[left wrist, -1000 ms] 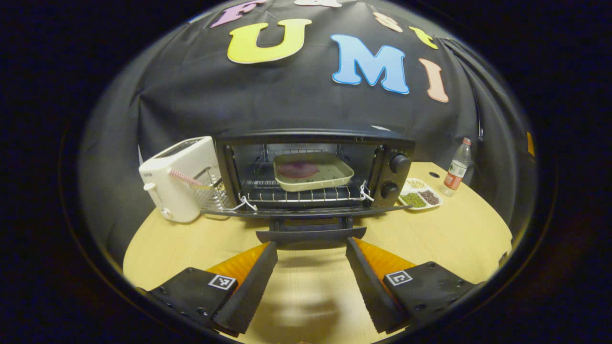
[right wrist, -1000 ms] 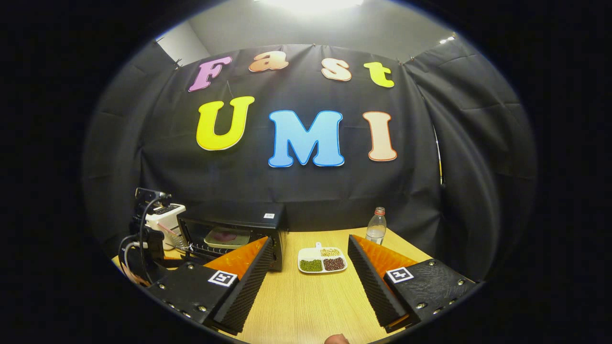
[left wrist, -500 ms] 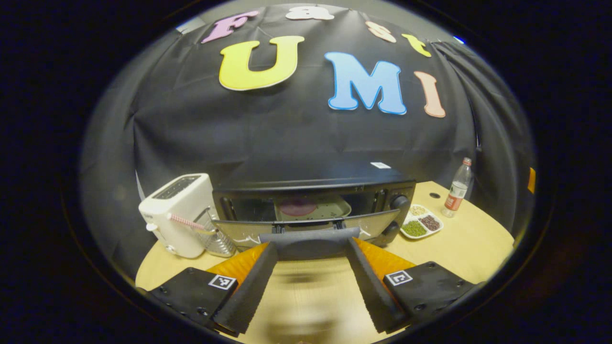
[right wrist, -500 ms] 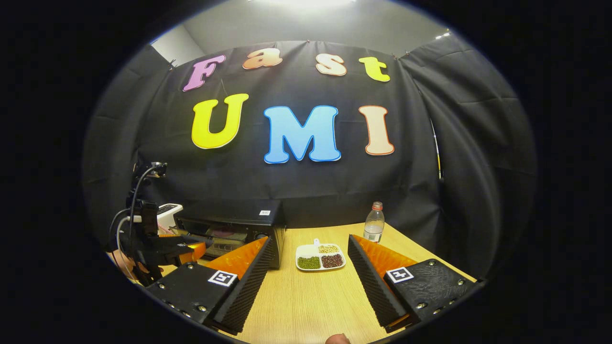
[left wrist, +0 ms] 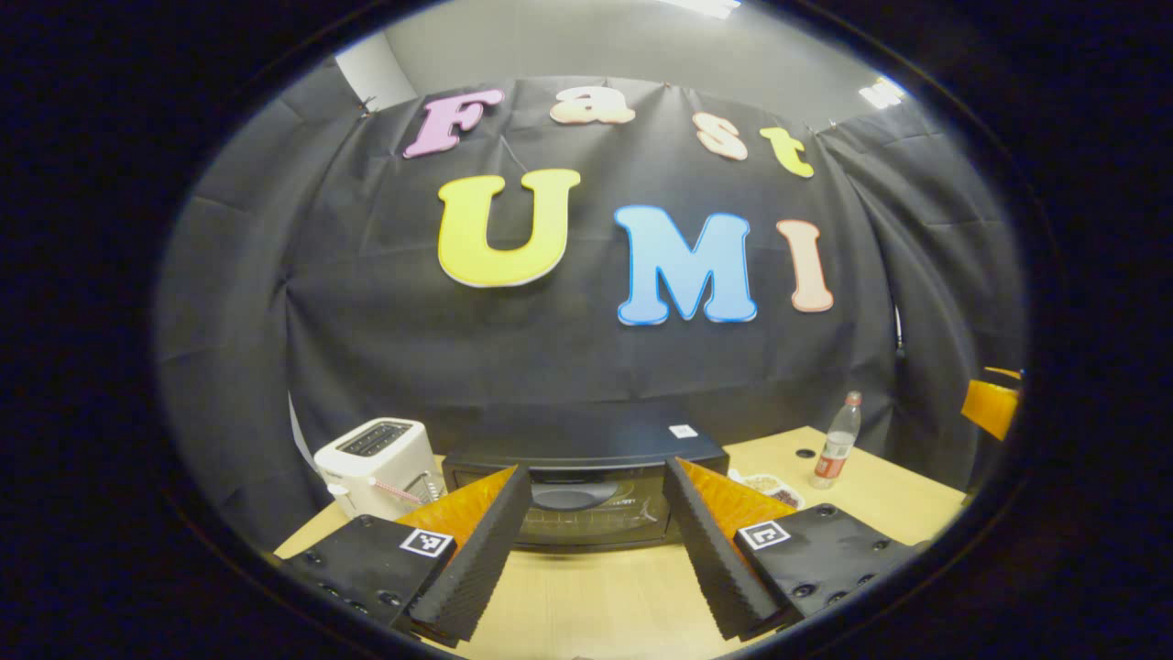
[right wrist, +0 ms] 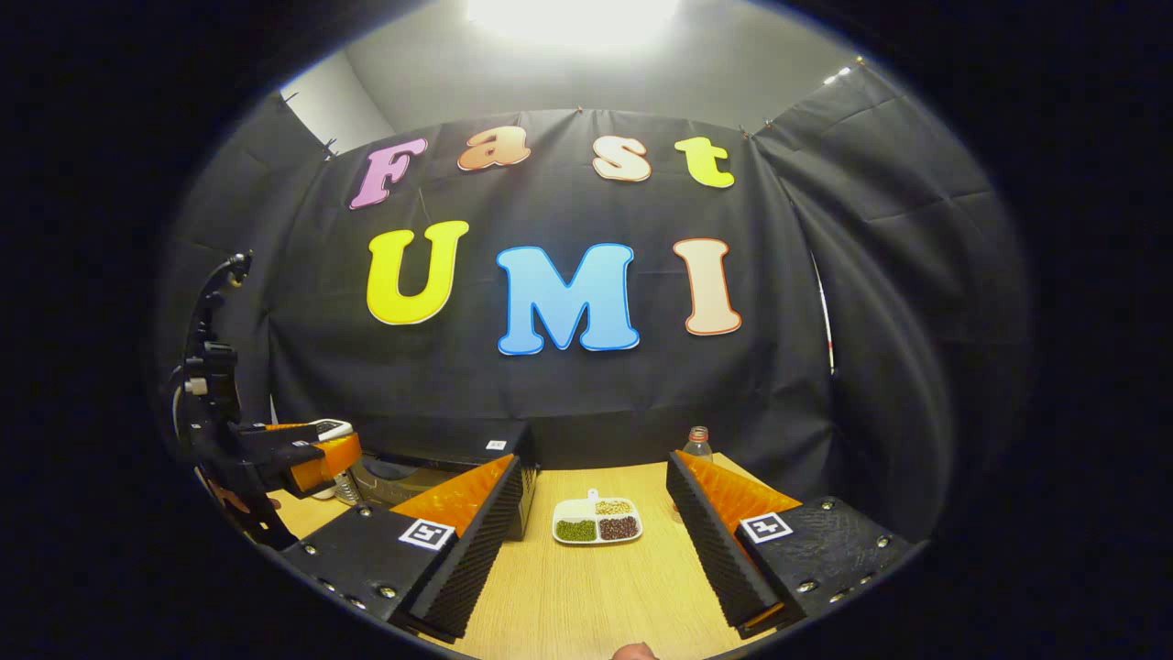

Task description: Open the electric oven with the left hand, put the food in, and close the electric oven.

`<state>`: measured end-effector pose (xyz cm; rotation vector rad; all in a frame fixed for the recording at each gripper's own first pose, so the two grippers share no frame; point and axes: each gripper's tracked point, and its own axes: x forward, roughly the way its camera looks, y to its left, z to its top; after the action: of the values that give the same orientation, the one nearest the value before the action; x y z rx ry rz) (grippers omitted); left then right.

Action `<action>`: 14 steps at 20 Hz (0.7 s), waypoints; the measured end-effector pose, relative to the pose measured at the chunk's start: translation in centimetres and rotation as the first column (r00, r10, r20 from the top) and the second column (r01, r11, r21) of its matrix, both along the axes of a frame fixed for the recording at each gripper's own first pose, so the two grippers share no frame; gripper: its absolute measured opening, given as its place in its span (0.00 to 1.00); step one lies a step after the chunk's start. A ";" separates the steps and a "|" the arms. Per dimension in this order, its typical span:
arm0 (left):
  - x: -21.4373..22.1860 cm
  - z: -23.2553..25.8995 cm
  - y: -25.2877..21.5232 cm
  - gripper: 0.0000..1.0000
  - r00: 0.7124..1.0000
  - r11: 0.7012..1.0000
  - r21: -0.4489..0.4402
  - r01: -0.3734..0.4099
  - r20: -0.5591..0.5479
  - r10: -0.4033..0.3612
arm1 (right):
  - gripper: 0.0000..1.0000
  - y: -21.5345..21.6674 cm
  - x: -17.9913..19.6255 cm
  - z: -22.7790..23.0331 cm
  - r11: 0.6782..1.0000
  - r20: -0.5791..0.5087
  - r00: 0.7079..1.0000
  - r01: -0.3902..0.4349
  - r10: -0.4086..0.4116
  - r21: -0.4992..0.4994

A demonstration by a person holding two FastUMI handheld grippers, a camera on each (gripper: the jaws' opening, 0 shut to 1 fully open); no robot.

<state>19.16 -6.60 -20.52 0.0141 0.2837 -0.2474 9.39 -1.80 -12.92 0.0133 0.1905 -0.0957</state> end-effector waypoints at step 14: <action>-17.6 10.9 -2.4 1.00 0.989 0.996 -0.015 -0.092 0.113 0.093 | 0.98 -5.6 -8.0 3.8 0.996 0.019 0.996 -0.085 0.085 0.011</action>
<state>1.52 -8.97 -9.61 0.0050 0.1696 -0.1555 1.40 -7.43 -9.13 0.0173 0.1731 -0.0096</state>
